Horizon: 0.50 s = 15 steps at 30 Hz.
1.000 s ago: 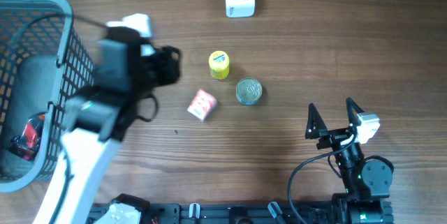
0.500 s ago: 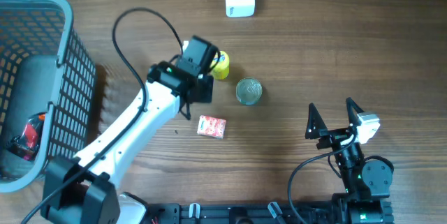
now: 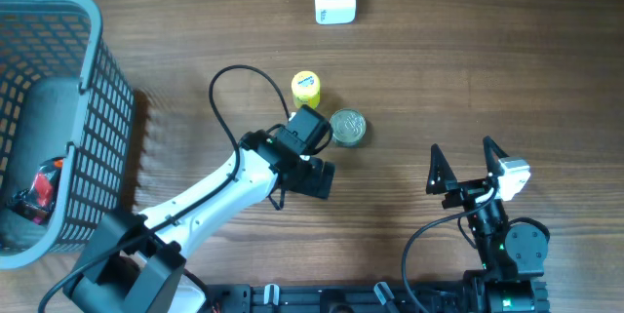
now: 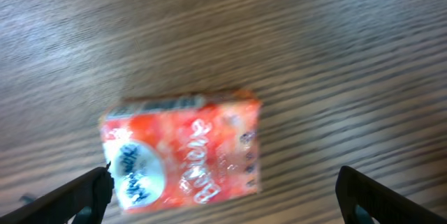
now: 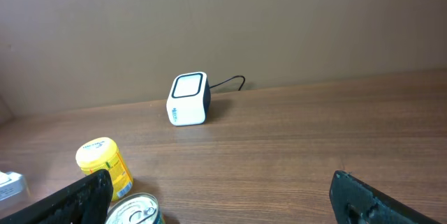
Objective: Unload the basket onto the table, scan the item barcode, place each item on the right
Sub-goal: 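Carry the tissue pack out and set it near the cans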
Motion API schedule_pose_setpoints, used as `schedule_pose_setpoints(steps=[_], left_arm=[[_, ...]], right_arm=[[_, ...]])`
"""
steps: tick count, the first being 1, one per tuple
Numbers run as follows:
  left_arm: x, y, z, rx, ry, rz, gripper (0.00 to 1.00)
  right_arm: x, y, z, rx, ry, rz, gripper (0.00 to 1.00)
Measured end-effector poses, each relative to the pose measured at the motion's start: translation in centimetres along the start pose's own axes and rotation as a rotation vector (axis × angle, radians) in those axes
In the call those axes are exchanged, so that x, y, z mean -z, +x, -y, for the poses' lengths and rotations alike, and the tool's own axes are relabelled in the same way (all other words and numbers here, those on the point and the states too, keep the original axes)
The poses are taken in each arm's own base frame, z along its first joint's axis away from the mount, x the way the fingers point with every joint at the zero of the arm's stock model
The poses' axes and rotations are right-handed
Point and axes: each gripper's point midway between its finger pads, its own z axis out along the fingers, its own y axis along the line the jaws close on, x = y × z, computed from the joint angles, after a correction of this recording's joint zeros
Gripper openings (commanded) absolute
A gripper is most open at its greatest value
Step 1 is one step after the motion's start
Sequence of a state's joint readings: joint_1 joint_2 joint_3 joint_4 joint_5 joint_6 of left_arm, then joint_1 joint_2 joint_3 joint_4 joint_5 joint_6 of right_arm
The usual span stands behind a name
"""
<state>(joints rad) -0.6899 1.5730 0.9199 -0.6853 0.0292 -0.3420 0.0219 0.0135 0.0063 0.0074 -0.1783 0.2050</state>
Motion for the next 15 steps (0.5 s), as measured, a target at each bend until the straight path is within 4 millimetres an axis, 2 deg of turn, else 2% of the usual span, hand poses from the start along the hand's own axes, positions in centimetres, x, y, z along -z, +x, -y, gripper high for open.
schedule_pose_setpoints(steps=[3, 9, 12, 14, 15], left_arm=[[-0.6, 0.1, -0.1, -0.002, 0.0, 0.011, 1.0], [-3.1, 2.0, -1.2, 0.001, -0.039, -0.052, 1.0], [-3.3, 1.7, -1.1, 0.003, -0.035, -0.041, 0.98], [-3.3, 1.3, -0.9, 0.003, -0.029, -0.027, 0.92], [-3.3, 1.3, -0.9, 0.005, -0.027, -0.023, 0.84]], right_arm=[[0.0, 0.0, 0.0, 0.0, 0.0, 0.0, 1.0], [0.0, 0.0, 0.0, 0.0, 0.0, 0.0, 1.0], [0.0, 0.0, 0.0, 0.0, 0.0, 0.0, 1.0], [0.0, 0.0, 0.0, 0.0, 0.0, 0.0, 1.0], [0.0, 0.0, 0.0, 0.0, 0.0, 0.0, 1.0]])
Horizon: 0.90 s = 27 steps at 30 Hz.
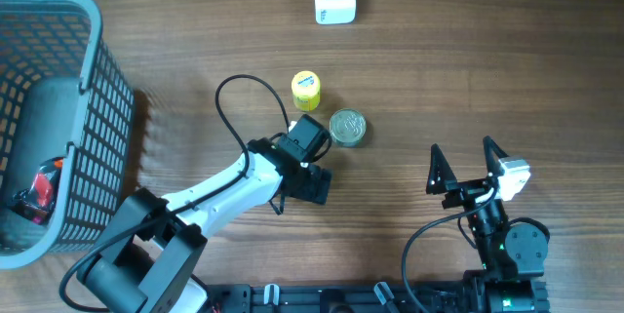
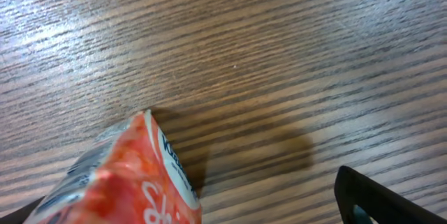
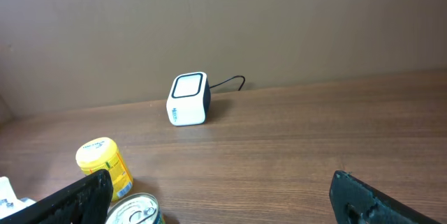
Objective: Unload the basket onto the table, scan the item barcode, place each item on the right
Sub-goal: 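Carry the tissue pack out and set it near the cans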
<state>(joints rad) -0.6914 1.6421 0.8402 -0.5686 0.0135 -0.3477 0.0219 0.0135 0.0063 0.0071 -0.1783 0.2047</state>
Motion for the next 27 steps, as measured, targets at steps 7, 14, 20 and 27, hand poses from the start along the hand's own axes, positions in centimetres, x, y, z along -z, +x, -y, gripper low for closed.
schedule_pose_setpoints(steps=[7, 14, 20, 27], left_arm=[[0.1, -1.9, 0.8, 0.005, 0.035, 0.079, 0.5], [0.4, -4.5, 0.5, 0.057, 0.057, 0.173, 0.24], [0.4, -5.6, -3.3, 0.169, 0.02, 0.182, 0.27], [0.9, -7.6, -4.2, 0.187, 0.029, 0.257, 0.29]], right_arm=[[0.0, 0.0, 0.0, 0.0, 0.0, 0.0, 1.0], [0.0, 0.0, 0.0, 0.0, 0.0, 0.0, 1.0], [0.0, 0.0, 0.0, 0.0, 0.0, 0.0, 1.0], [0.0, 0.0, 0.0, 0.0, 0.0, 0.0, 1.0]])
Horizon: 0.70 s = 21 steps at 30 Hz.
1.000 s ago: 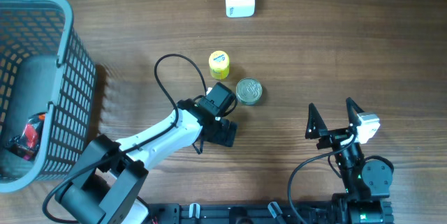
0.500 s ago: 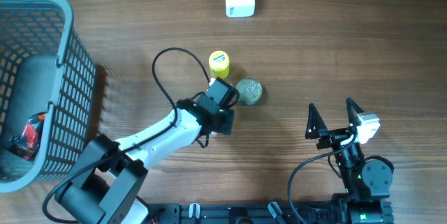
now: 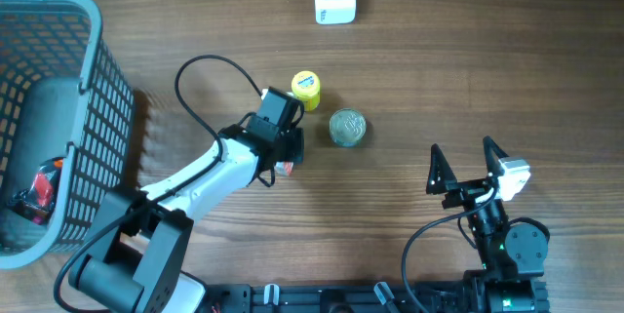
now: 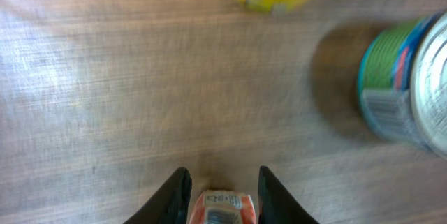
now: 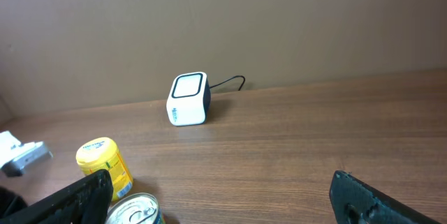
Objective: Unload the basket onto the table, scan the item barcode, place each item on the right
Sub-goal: 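Carry the tissue pack out and set it near the cans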
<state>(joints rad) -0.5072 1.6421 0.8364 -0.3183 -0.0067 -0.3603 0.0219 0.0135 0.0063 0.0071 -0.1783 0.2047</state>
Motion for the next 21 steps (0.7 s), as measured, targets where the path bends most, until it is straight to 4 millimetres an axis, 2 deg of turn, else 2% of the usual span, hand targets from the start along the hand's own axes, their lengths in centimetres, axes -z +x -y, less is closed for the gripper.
schedule_pose_setpoints(steps=[3, 4, 5, 10, 11, 13, 17, 20, 21], left_arm=[[0.0, -1.5, 0.5, 0.003, 0.023, 0.061, 0.29], [0.1, -1.9, 0.7, 0.003, 0.031, 0.078, 0.32], [0.1, -2.1, 0.8, 0.003, 0.034, 0.085, 0.41], [0.1, -1.9, 1.4, -0.005, 0.071, 0.073, 0.67], [0.1, -1.9, 1.5, -0.003, 0.077, 0.073, 0.76], [0.1, -1.9, 1.8, -0.01, 0.091, 0.07, 1.0], [0.4, -1.6, 1.8, -0.007, 0.096, 0.057, 1.0], [3.3, -2.2, 2.0, -0.008, 0.105, 0.092, 1.0], [5.4, -2.7, 1.9, -0.007, 0.103, 0.122, 1.0]], right_arm=[[0.0, 0.0, 0.0, 0.0, 0.0, 0.0, 1.0], [0.0, 0.0, 0.0, 0.0, 0.0, 0.0, 1.0], [0.0, 0.0, 0.0, 0.0, 0.0, 0.0, 1.0], [0.0, 0.0, 0.0, 0.0, 0.0, 0.0, 1.0], [0.0, 0.0, 0.0, 0.0, 0.0, 0.0, 1.0], [0.0, 0.0, 0.0, 0.0, 0.0, 0.0, 1.0], [0.0, 0.0, 0.0, 0.0, 0.0, 0.0, 1.0], [0.0, 0.0, 0.0, 0.0, 0.0, 0.0, 1.0], [0.0, 0.0, 0.0, 0.0, 0.0, 0.0, 1.0]])
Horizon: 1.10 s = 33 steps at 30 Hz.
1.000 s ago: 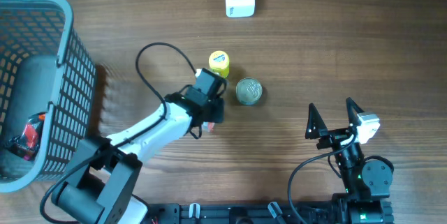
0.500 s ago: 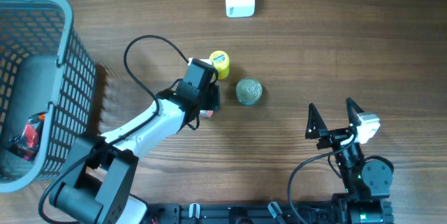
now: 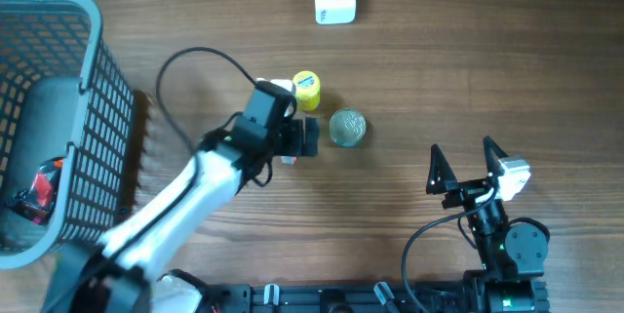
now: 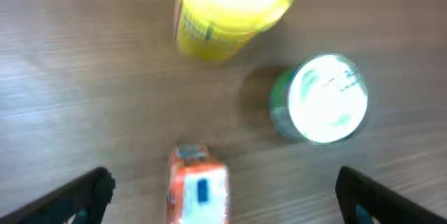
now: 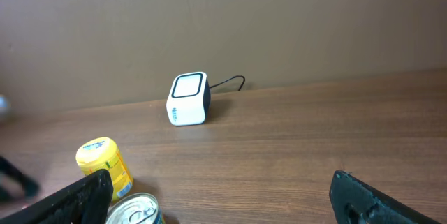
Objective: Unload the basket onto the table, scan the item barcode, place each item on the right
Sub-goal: 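Carry the tissue pack out and set it near the cans, then reach the left gripper into the basket and grasp the black-orange packet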
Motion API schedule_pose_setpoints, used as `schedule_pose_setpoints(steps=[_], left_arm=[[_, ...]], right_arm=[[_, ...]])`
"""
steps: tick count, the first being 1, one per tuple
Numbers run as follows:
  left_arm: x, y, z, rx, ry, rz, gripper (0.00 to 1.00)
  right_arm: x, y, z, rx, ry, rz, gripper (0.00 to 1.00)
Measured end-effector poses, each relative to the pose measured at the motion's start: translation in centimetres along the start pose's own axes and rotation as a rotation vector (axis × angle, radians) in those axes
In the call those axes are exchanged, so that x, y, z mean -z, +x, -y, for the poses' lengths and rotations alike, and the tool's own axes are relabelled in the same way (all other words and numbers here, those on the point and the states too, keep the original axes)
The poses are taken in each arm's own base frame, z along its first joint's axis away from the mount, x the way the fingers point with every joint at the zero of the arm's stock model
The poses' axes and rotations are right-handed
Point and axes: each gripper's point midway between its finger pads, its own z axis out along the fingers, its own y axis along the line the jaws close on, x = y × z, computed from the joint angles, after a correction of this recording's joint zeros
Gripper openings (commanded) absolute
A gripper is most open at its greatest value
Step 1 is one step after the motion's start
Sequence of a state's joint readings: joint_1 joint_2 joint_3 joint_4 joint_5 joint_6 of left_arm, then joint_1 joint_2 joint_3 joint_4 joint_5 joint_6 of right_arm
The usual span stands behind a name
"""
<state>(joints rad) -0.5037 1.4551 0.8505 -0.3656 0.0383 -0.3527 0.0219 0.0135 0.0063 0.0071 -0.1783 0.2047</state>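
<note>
The orange packet (image 4: 198,190) rests on the table with a white face and a blue mark turned up. My left gripper (image 4: 227,197) hangs above it, jaws wide open and far from its sides. In the overhead view the left gripper (image 3: 291,145) covers most of the packet (image 3: 289,160). The white scanner stands at the table's far edge, also seen as the scanner (image 5: 188,98) with its cable behind it. My right gripper (image 3: 468,172) stands open and empty at the front right.
A yellow jar (image 3: 306,88) and a tin can (image 3: 348,127) stand just beyond the packet, the jar (image 4: 227,11) and can (image 4: 325,98) close ahead of the left fingers. A grey basket (image 3: 97,79) holding a red item (image 3: 39,181) is at the left.
My left gripper was shut on the packet low over the table. Now its jaws are wide open, it sits higher, and the packet rests free on the wood. The right arm is unchanged.
The left gripper was open over the packet lying flat, front of the can. Then the packet was tipped up at the view's edge. Later it was between shut jaws, further left near the yellow jar. Now it is let go there.
</note>
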Motion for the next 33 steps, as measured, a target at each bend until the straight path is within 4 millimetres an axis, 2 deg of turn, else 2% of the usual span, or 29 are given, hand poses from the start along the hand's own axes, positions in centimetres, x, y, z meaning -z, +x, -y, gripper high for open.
schedule_pose_setpoints(steps=[2, 4, 6, 8, 9, 11, 13, 15, 18, 20, 23, 25, 26, 28, 31, 33], left_arm=[[5.3, -2.4, 0.5, -0.002, -0.001, 0.096, 1.0], [9.1, -3.7, 0.9, -0.001, 0.007, 0.172, 1.0], [16.8, -6.8, 1.4, 0.009, 0.026, 0.362, 1.0], [22.8, -8.8, 0.8, 0.037, 0.008, 0.526, 1.0], [26.6, -9.9, -0.3, 0.072, -0.03, 0.631, 1.0], [32.1, -11.1, -3.1, 0.152, -0.126, 0.785, 1.0], [38.6, -11.3, -7.6, 0.283, -0.314, 0.936, 1.0], [42.3, -10.8, -10.8, 0.383, -0.458, 1.019, 1.0], [46.1, -9.7, -15.7, 0.538, -0.695, 1.107, 1.0], [47.7, -9.5, -18.9, 0.626, -0.83, 1.149, 1.0], [51.2, -11.2, -24.1, 0.722, -0.958, 1.305, 1.0], [53.9, -12.8, -26.8, 0.712, -0.988, 1.442, 1.0], [53.9, -13.1, -27.6, 0.69, -1.007, 1.432, 1.0], [52.4, -13.7, -27.8, 0.642, -1.013, 1.351, 1.0], [49.8, -15.5, -26.0, 0.509, -0.969, 1.245, 1.0], [48.7, -16.0, -25.2, 0.438, -0.97, 1.196, 1.0]], right_arm=[[0.0, 0.0, 0.0, 0.0, 0.0, 0.001, 1.0], [0.0, 0.0, 0.0, 0.0, 0.0, 0.0, 1.0], [0.0, 0.0, 0.0, 0.0, 0.0, 0.0, 1.0], [0.0, 0.0, 0.0, 0.0, 0.0, 0.0, 1.0], [0.0, 0.0, 0.0, 0.0, 0.0, 0.0, 1.0], [0.0, 0.0, 0.0, 0.0, 0.0, 0.0, 1.0], [0.0, 0.0, 0.0, 0.0, 0.0, 0.0, 1.0], [0.0, 0.0, 0.0, 0.0, 0.0, 0.0, 1.0], [0.0, 0.0, 0.0, 0.0, 0.0, 0.0, 1.0], [0.0, 0.0, 0.0, 0.0, 0.0, 0.0, 1.0], [0.0, 0.0, 0.0, 0.0, 0.0, 0.0, 1.0], [0.0, 0.0, 0.0, 0.0, 0.0, 0.0, 1.0], [0.0, 0.0, 0.0, 0.0, 0.0, 0.0, 1.0], [0.0, 0.0, 0.0, 0.0, 0.0, 0.0, 1.0], [0.0, 0.0, 0.0, 0.0, 0.0, 0.0, 1.0], [0.0, 0.0, 0.0, 0.0, 0.0, 0.0, 1.0]])
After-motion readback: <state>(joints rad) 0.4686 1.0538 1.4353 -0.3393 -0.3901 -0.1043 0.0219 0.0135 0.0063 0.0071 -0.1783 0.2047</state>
